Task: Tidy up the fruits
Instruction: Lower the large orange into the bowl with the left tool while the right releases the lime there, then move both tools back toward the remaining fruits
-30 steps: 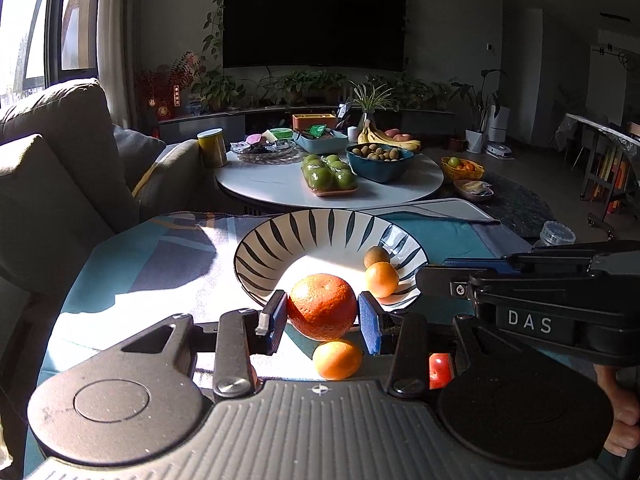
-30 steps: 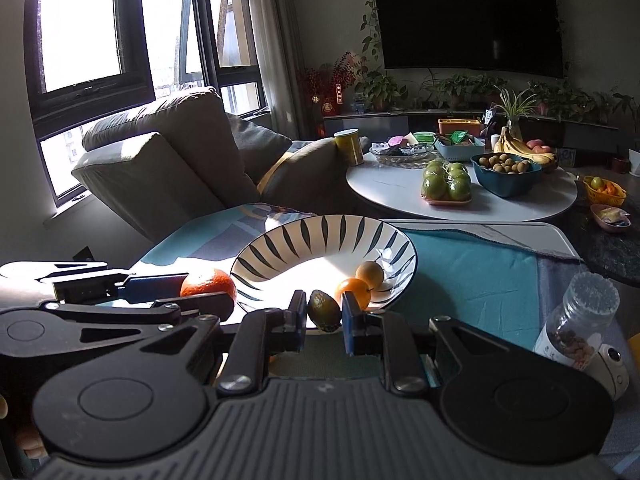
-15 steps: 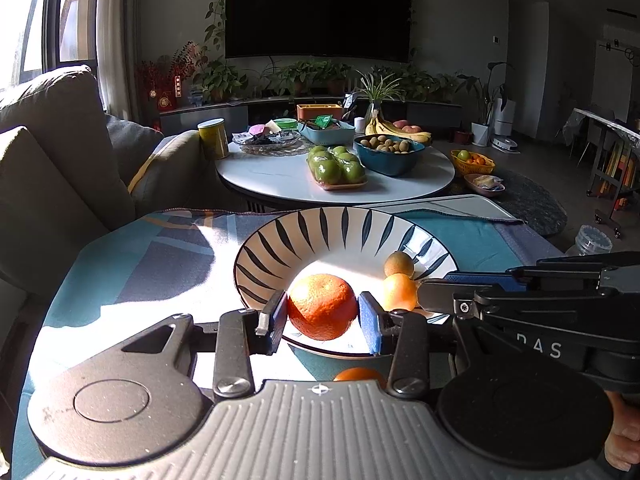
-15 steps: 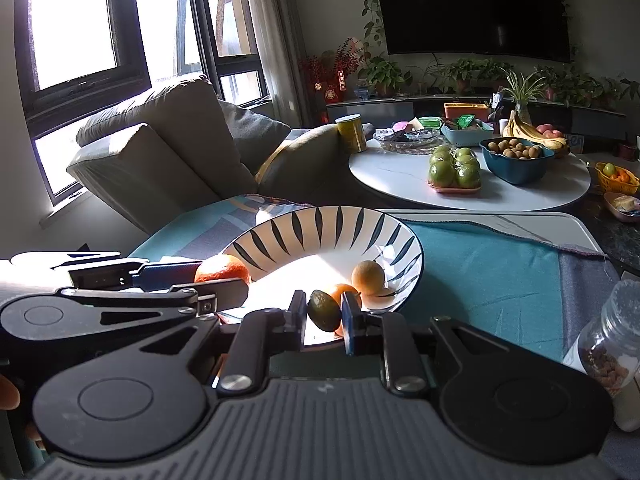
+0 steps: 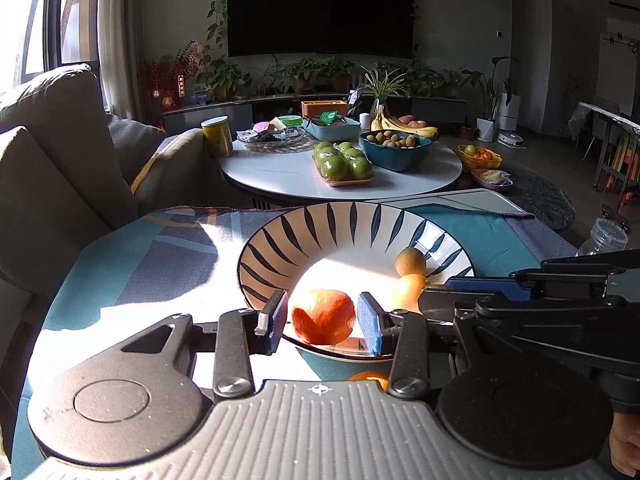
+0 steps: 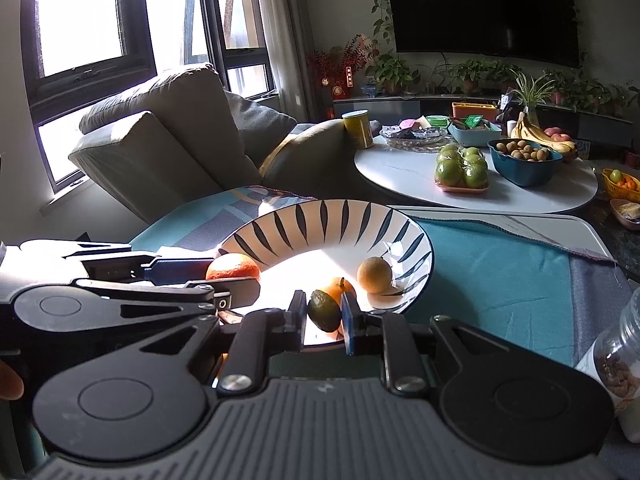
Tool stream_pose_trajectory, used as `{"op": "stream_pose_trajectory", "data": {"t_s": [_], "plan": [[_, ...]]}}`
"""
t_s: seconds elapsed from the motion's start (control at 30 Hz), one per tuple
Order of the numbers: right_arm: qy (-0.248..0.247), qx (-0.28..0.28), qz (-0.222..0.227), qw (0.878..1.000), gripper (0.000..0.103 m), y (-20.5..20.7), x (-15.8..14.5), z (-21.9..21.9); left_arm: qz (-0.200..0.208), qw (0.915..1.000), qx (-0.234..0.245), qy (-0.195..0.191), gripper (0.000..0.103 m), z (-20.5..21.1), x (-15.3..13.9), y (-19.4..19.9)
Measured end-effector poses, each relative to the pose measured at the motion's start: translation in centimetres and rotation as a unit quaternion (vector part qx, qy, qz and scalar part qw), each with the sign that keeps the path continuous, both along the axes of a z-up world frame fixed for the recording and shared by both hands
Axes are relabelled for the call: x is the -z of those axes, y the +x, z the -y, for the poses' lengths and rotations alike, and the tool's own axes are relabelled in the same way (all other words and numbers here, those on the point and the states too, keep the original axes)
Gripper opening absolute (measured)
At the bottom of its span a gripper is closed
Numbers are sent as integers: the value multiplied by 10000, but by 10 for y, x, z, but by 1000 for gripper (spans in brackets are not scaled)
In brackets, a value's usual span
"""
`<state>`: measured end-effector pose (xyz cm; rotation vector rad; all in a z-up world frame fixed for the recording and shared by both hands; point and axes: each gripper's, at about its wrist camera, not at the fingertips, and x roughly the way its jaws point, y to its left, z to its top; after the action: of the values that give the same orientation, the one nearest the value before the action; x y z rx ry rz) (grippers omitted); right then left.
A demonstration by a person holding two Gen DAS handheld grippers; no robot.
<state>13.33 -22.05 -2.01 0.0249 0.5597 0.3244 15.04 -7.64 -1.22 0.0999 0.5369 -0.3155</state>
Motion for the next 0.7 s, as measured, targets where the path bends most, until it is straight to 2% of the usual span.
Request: {"op": "stream_pose_trajectory", "data": {"t_s": [0.13,0.7], "plan": [[-17,-27,-24,10000,82,2,1,-2,99,9999,-22,0,36,-1,-4,-1],[94,226,44,9997,83,-5,-4,4,66,9994,-325,-53,36,-23,-11,-18]]}}
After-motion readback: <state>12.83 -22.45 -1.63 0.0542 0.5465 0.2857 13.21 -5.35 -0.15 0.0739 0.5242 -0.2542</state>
